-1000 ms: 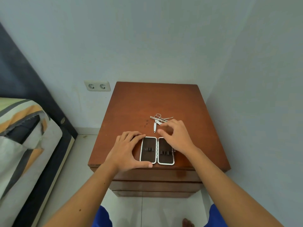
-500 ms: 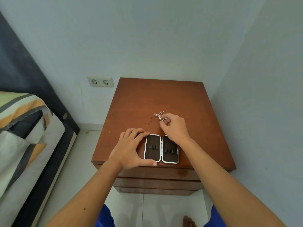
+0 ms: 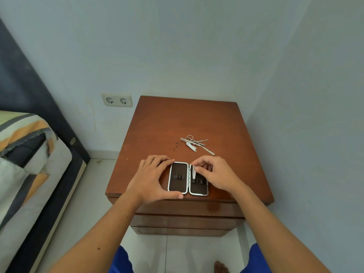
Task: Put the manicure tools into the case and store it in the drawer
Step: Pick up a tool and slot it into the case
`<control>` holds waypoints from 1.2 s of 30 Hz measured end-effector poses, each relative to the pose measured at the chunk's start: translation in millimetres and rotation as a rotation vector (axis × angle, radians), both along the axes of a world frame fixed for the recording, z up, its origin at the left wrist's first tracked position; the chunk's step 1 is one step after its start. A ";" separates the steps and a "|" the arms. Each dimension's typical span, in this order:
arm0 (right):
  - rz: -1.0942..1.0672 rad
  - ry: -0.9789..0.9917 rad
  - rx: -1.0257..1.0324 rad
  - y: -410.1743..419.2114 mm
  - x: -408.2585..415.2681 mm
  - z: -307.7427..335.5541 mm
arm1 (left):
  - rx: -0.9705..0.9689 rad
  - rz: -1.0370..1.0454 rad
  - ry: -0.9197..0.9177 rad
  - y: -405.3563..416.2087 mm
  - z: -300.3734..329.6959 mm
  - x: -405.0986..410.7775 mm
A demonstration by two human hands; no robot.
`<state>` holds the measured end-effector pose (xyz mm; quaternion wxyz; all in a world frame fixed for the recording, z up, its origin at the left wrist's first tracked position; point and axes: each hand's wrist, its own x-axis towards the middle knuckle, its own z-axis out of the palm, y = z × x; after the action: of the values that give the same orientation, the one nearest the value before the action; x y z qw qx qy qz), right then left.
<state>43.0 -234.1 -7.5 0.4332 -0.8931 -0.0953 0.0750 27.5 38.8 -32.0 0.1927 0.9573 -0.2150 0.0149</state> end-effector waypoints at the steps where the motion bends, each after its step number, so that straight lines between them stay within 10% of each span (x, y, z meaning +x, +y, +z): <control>1: 0.014 -0.014 -0.033 -0.3 -1.5 0.0 | 0.002 0.002 -0.003 -0.2 0.1 0.0; 18: 0.141 -0.210 -0.217 -4.2 -27.8 -3.4 | -0.001 0.002 -0.012 -0.7 -1.8 0.0; 36: -0.211 -0.185 -0.323 43.9 73.5 7.7 | 0.014 -0.002 -0.010 -1.2 -0.9 1.1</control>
<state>116.5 -190.2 0.2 0.2791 -0.9591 -0.0272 -0.0389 28.6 37.6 -32.9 0.1847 0.9583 -0.2172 0.0181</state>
